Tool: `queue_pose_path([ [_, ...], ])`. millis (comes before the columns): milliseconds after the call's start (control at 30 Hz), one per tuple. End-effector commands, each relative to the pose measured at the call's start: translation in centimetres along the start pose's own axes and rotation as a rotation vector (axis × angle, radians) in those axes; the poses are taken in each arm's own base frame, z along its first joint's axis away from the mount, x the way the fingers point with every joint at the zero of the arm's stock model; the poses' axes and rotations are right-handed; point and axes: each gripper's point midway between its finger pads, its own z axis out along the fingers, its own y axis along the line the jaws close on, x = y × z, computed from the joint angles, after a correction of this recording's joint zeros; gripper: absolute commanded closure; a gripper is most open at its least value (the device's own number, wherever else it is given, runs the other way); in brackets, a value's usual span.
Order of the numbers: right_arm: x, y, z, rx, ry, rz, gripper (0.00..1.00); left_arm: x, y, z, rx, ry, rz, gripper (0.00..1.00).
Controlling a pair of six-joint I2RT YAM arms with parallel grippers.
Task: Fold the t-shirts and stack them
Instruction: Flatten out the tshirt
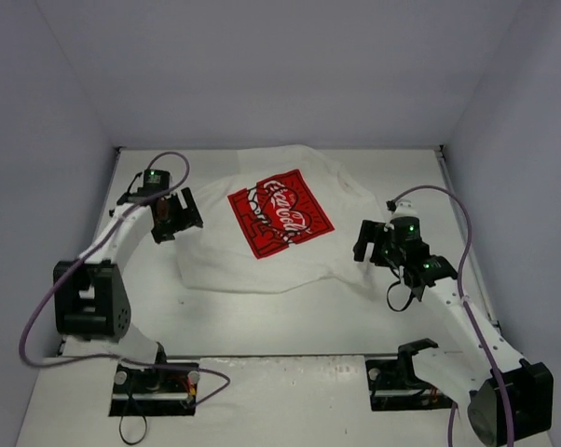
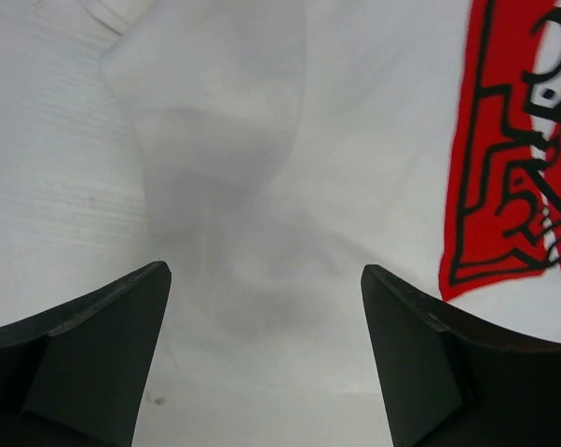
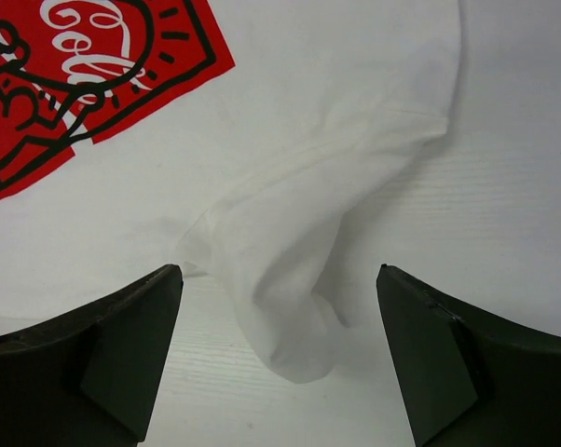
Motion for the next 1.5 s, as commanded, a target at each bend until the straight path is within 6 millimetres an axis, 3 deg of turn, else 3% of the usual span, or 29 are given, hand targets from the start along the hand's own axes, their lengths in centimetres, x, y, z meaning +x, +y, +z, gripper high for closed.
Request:
queue_pose_path([
  [0, -5.4, -0.1, -1.2, 0.049, -0.124, -0.062, 0.18, 2.1, -1.5, -5.2, 0.048, -0.136, -0.017, 0.2],
  [67, -6.4, 0.4, -1.2, 0.034, -0.126, -0.11, 0.21, 5.8, -0.7, -4.0, 0.017, -0.063, -0.057, 0.21],
  [100, -6.7, 0.5, -1.1, 0.034, -0.126, -0.113, 0.22, 6.3, -1.0, -4.1, 0.023, -0.059, -0.049, 0.21],
  [133, -6.9, 0.6, -1.1, 0.031, -0.125, -0.127, 0.22, 7.8, 0.1, -3.4, -0.025, -0.041, -0.074, 0.2],
  [300, -6.9, 1.4, -0.6, -0.011, -0.101, -0.147, 0.23, 10.8, 3.2, -1.0, -0.142, -0.035, -0.107, 0.2],
  [400, -6.5, 0.8, -0.3, 0.022, -0.091, -0.127, 0.23, 11.3, 3.3, 0.0, -0.142, -0.028, -0.115, 0.2],
  [600, -5.2, -2.9, 1.3, 0.199, -0.057, -0.023, 0.23, 11.5, 2.9, 2.1, -0.137, -0.011, -0.127, 0.21],
  [700, -4.2, -5.3, 2.6, 0.261, -0.003, 0.062, 0.23, 11.5, 2.7, 3.1, -0.151, 0.011, -0.13, 0.33],
  [733, -4.2, -5.9, 2.9, 0.275, 0.003, 0.083, 0.24, 11.1, 2.6, 3.3, -0.155, 0.01, -0.126, 0.4],
  [767, -3.6, -6.4, 3.8, 0.291, 0.039, 0.105, 0.25, 10.6, 2.5, 3.5, -0.163, 0.001, -0.122, 0.6],
  [833, -3.5, -6.8, 4.7, 0.31, 0.063, 0.129, 0.26, 9.2, 2.0, 3.2, -0.165, -0.022, -0.098, 0.89],
  [900, -3.1, -7.0, 5.8, 0.322, 0.091, 0.145, 0.28, 6.8, 0.8, 2.2, -0.149, -0.069, -0.078, 1.0],
  [1000, -2.5, -7.0, 7.6, 0.317, 0.142, 0.152, 0.32, 4.3, -0.6, 0.5, -0.126, -0.105, -0.04, 1.0],
  [1067, -1.9, -7.1, 8.7, 0.319, 0.169, 0.148, 0.41, 2.3, -1.5, -1.4, -0.137, -0.122, 0.007, 1.0],
  [1133, -1.7, -7.3, 9.3, 0.32, 0.178, 0.148, 0.58, -0.8, -3.1, -3.6, -0.129, -0.173, 0.032, 1.0],
  [1267, -1.0, -7.0, 10.4, 0.305, 0.208, 0.146, 0.82, -4.0, -3.4, -3.6, -0.243, -0.158, 0.124, 1.0],
  [1333, -0.8, -6.9, 10.9, 0.291, 0.224, 0.141, 0.97, -7.5, -4.1, -3.2, -0.304, -0.209, 0.151, 1.0],
  [1467, -1.0, -6.4, 11.1, 0.27, 0.224, 0.137, 1.0, -9.6, -6.9, -0.3, -0.231, -0.192, 0.229, 0.83],
])
